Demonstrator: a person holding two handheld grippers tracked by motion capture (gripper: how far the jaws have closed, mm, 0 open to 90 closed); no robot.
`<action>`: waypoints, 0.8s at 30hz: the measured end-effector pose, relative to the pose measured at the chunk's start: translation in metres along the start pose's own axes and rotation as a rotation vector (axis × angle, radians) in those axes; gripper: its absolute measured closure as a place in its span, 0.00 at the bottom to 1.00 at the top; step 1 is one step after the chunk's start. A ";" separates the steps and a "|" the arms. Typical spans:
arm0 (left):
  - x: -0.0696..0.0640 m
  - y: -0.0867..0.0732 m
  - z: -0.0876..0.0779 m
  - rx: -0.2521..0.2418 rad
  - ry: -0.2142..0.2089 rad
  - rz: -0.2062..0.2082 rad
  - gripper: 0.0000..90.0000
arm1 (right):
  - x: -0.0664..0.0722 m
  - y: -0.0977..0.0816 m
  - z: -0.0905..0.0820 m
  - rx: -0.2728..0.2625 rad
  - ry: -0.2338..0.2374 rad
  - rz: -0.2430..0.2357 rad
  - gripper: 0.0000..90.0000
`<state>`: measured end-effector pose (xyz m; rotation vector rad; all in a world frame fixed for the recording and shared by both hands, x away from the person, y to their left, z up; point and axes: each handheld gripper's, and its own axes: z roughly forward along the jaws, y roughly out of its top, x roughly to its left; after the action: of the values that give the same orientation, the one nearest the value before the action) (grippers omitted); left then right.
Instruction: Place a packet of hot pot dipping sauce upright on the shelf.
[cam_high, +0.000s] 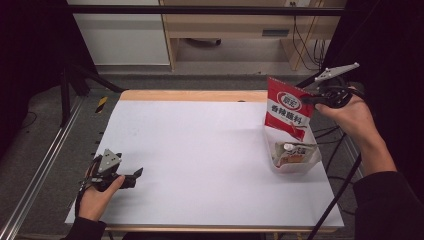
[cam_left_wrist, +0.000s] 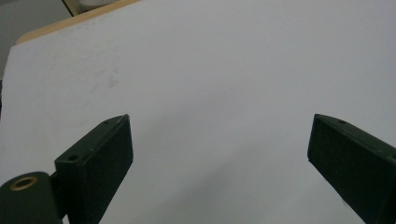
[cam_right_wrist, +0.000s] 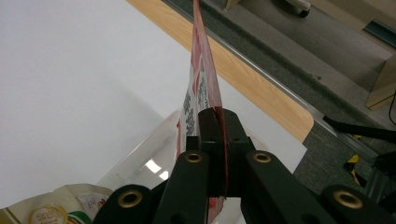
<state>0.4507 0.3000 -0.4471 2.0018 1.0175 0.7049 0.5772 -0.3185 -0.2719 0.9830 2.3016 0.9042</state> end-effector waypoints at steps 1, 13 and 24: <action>0.000 0.000 0.000 -0.001 0.001 -0.002 0.07 | 0.000 -0.002 0.002 0.002 0.003 -0.001 1.00; -0.001 0.000 0.000 0.005 0.000 0.002 0.07 | -0.002 -0.020 0.014 -0.005 0.017 0.049 1.00; -0.002 0.000 0.000 0.004 -0.005 0.005 0.07 | -0.006 -0.039 0.012 0.017 -0.008 0.072 1.00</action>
<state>0.4502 0.2984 -0.4475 2.0094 1.0124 0.7003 0.5710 -0.3389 -0.3077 1.0807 2.2840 0.9095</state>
